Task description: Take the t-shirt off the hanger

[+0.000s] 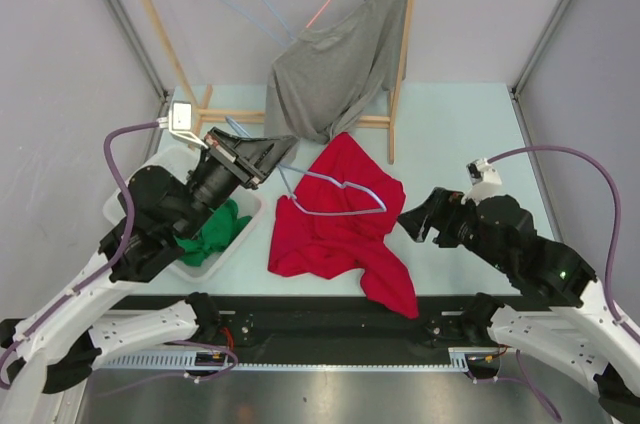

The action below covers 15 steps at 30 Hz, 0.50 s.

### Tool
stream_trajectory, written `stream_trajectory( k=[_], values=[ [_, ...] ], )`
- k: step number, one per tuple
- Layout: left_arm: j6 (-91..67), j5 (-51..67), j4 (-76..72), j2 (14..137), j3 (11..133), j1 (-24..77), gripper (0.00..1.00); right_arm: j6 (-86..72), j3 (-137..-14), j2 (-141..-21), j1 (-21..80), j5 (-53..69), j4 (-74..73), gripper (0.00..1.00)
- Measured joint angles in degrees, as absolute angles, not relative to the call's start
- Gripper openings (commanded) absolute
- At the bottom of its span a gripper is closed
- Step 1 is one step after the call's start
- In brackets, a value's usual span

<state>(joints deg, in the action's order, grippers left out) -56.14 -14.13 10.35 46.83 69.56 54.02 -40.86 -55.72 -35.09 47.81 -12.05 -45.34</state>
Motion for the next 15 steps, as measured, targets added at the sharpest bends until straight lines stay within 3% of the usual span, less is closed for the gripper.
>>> stream_trajectory(
  k=[7, 15],
  values=[
    [-45.5, -15.8, 18.1, 48.5, 73.3, 54.0, 0.0, -39.1, -58.9, -35.0, 47.8, -10.7, -46.5, 0.91],
    [-28.5, -20.9, 30.4, 52.1, 76.4, 54.0, 0.0, -34.3, -68.3, -35.1, 47.8, -0.4, -45.5, 0.98]
  ],
)
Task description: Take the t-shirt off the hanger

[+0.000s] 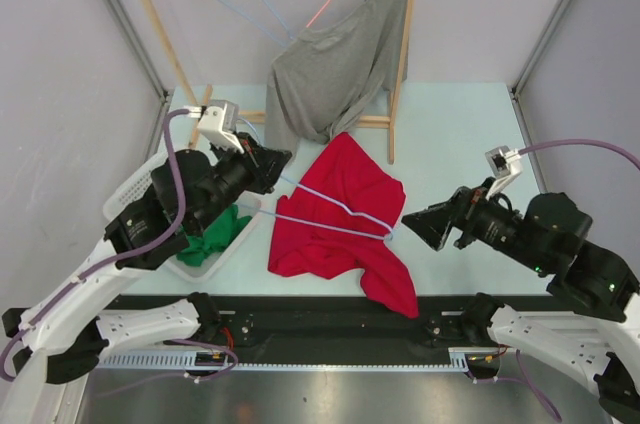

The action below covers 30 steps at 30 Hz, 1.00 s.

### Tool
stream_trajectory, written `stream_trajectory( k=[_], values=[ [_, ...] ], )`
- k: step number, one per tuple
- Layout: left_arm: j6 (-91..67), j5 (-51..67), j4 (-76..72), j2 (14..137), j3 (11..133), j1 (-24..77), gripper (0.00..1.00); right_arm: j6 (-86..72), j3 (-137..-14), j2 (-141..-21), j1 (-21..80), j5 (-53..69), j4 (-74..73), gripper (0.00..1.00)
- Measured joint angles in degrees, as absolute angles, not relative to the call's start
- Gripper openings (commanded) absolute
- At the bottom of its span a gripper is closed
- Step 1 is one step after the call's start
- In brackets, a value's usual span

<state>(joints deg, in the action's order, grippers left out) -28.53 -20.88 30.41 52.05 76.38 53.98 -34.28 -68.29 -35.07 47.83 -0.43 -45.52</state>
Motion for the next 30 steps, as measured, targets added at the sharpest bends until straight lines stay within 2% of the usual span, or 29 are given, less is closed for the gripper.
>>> stream_trajectory(
  k=[8, 12, 16, 18, 21, 23, 26, 27, 28, 30],
  values=[
    [-21.8, -19.0, 34.4, 53.1, 75.3, 54.0, 0.0, -31.9, -69.6, -39.0, 47.9, 15.6, -38.4, 0.97],
    [-20.9, -17.0, 34.7, 54.5, 74.0, 54.0, 0.0, -31.4, -68.1, -43.6, 49.1, 19.2, -36.9, 0.96],
    [-20.9, -15.6, 35.3, 55.4, 73.0, 54.0, 0.0, -31.0, -67.1, -47.4, 54.3, 18.3, -37.0, 0.89],
    [-20.9, -15.1, 35.3, 55.9, 72.8, 54.0, 0.0, -30.8, -67.0, -49.1, 58.3, 15.8, -37.1, 0.85],
    [-20.9, -14.2, 35.3, 56.4, 72.8, 54.0, 0.0, -30.5, -67.0, -51.1, 64.8, 10.5, -37.9, 0.73],
    [-20.9, -13.7, 35.3, 56.7, 72.8, 54.0, 0.0, -30.2, -67.3, -52.9, 68.6, 6.1, -39.2, 0.71],
    [-20.9, -13.1, 35.4, 57.3, 72.8, 54.0, 0.0, -30.0, -68.1, -56.0, 73.6, -1.3, -41.6, 0.37],
    [-20.9, -13.0, 35.4, 57.4, 72.8, 54.0, 0.0, -30.1, -68.4, -57.0, 75.2, -3.9, -42.7, 0.1],
    [-20.9, -12.7, 35.7, 57.4, 72.8, 54.0, 0.02, -30.2, -68.6, -57.9, 76.9, -6.6, -43.7, 0.0],
    [-20.5, -11.7, 35.6, 57.5, 72.6, 54.0, 0.17, -30.0, -69.1, -59.0, 80.3, -9.7, -43.8, 0.0]
  ],
)
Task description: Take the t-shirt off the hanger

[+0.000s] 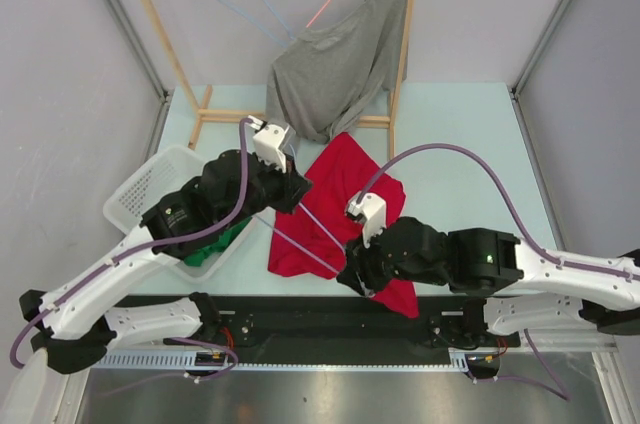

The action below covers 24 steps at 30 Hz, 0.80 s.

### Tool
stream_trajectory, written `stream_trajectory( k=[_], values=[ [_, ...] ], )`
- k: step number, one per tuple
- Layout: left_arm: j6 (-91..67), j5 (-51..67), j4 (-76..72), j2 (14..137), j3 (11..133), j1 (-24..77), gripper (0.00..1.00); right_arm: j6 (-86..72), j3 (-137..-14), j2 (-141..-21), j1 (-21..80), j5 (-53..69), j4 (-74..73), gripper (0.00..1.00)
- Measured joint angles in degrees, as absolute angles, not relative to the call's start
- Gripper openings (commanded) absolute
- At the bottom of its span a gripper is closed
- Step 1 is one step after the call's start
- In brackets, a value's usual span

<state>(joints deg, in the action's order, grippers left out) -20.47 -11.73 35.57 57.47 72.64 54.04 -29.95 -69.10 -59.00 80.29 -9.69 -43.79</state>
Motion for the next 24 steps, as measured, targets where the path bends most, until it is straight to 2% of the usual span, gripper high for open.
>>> stream_trajectory(
  k=[1, 2, 4, 5, 6, 8, 17, 24],
  values=[
    [-20.4, -11.3, 35.8, 57.5, 72.6, 54.1, 0.3, -30.2, -69.3, -59.1, 81.6, -11.9, -44.1, 0.0],
    [-20.4, -11.2, 36.2, 57.3, 72.4, 54.2, 0.52, -30.4, -69.3, -58.7, 82.4, -13.8, -44.7, 0.0],
    [-20.4, -11.7, 36.1, 56.9, 72.1, 54.1, 0.64, -31.0, -69.2, -57.7, 82.7, -17.2, -46.0, 0.0],
    [-20.7, -12.1, 36.1, 56.4, 71.9, 54.1, 0.81, -31.4, -69.1, -56.9, 82.9, -18.7, -46.7, 0.0],
    [-20.6, -12.7, 36.2, 55.9, 71.7, 54.1, 0.89, -31.6, -68.9, -56.0, 82.9, -19.8, -47.1, 0.0],
    [-21.1, -14.2, 36.1, 53.6, 70.7, 54.1, 0.99, -33.0, -67.9, -52.7, 82.9, -22.7, -48.4, 0.0],
    [-22.7, -17.9, 31.8, 39.3, 64.3, 54.0, 1.0, -40.6, -66.5, -41.2, 82.9, -30.6, -56.9, 0.0],
    [-25.5, -16.6, 29.7, 38.8, 58.9, 54.0, 0.98, -44.3, -66.0, -40.2, 82.9, -35.1, -62.2, 0.0]
  ],
)
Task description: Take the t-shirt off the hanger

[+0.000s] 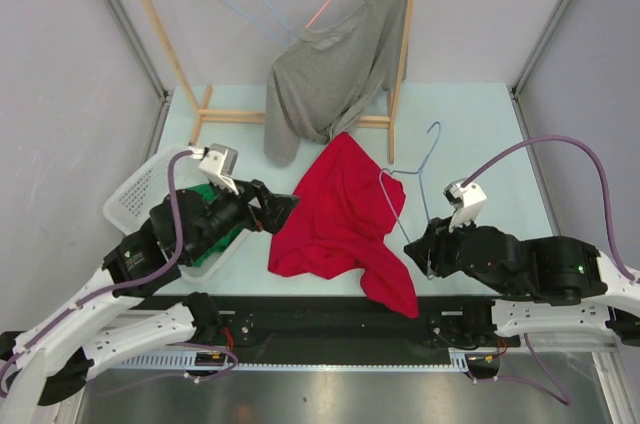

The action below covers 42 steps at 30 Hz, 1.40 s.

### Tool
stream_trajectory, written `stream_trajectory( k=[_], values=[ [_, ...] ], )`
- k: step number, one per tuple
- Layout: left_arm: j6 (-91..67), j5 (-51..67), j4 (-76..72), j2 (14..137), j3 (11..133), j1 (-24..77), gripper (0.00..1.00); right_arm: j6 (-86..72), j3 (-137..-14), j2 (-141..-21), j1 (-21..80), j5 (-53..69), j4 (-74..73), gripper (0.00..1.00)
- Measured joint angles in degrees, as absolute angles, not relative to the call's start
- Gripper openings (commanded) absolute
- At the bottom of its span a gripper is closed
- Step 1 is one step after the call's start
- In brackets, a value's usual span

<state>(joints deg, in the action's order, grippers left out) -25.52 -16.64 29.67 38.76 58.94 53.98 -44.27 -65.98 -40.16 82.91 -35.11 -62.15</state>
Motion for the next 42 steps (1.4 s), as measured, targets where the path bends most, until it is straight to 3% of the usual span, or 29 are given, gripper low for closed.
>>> stream_trajectory(
  k=[9, 20, 32, 42],
  values=[
    [-29.5, -11.6, 28.1, 38.0, 52.8, 54.0, 0.96, -38.6, -70.3, -45.5, 77.1, -38.8, -60.1, 0.0],
    [-35.9, -3.5, 22.3, 35.6, 43.2, 54.0, 0.93, -20.5, -76.5, -58.7, 51.8, -19.9, -47.8, 0.0],
    [-37.6, 0.4, 18.7, 30.9, 39.8, 54.0, 0.93, -6.0, -87.9, -68.4, 44.1, -12.1, -39.6, 0.0],
    [-35.9, 2.0, 18.0, 31.2, 39.8, 54.0, 0.95, 3.3, -92.3, -76.0, 41.0, -13.3, -31.5, 0.0]
  ],
)
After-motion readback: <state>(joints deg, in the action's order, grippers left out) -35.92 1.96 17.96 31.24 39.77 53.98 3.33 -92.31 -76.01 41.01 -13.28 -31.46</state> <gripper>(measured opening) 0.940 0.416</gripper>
